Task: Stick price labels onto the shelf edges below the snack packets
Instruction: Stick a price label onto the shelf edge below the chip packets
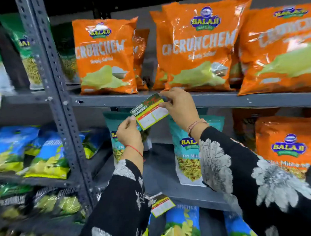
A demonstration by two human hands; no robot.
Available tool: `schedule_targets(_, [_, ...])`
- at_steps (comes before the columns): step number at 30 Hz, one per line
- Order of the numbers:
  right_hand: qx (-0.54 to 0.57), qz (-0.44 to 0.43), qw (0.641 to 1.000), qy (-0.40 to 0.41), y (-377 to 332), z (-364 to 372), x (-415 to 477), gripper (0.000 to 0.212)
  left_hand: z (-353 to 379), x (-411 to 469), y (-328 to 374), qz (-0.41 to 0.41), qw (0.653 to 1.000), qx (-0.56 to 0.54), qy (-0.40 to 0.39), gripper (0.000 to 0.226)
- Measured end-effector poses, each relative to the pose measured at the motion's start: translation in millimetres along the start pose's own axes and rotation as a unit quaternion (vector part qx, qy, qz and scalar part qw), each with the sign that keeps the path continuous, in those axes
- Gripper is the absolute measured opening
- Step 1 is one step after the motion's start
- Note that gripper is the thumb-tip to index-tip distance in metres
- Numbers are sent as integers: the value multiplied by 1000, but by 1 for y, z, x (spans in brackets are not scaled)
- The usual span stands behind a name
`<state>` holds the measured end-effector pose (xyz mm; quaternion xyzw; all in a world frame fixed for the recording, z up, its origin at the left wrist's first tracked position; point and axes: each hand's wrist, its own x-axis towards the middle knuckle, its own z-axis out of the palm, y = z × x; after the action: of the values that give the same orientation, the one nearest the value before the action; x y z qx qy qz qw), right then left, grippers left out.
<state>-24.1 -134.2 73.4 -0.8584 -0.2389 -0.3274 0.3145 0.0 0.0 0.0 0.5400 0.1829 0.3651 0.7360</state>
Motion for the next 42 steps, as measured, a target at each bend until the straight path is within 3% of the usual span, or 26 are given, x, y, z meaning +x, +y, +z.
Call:
schedule_targets(3, [12,17,999,45,-2,11,6,33,3,8,0,-1,998,-56,-32,22])
schedule_targets(6, [0,27,997,73,-6,17,12,23,7,13,3,2,997,-64,-44,20])
schedule_targets(9, [-6,31,992,122,-10,21,14,6,4,11,12,62,997,-35,-30,14])
schedule_targets(15, [47,54,956,284,-4,46,-9,14,-12,18,39,208,976,36,-58,11])
schedule_targets(22, [41,89,951,293,-6,51,-2,11,-10,29,45,229,968,78,-66,17])
schedule_targets(32, [-66,13,951,301,0,51,7,14,-4,36,43,283,949,121,-70,17])
schedule_targets(37, [-50,39,963,263,-7,37,13,30,-9,56,47,176,972,142,-60,36])
schedule_targets(42, [-87,8,961,262,9,24,-9,33,-13,47,44,144,974,174,-32,41])
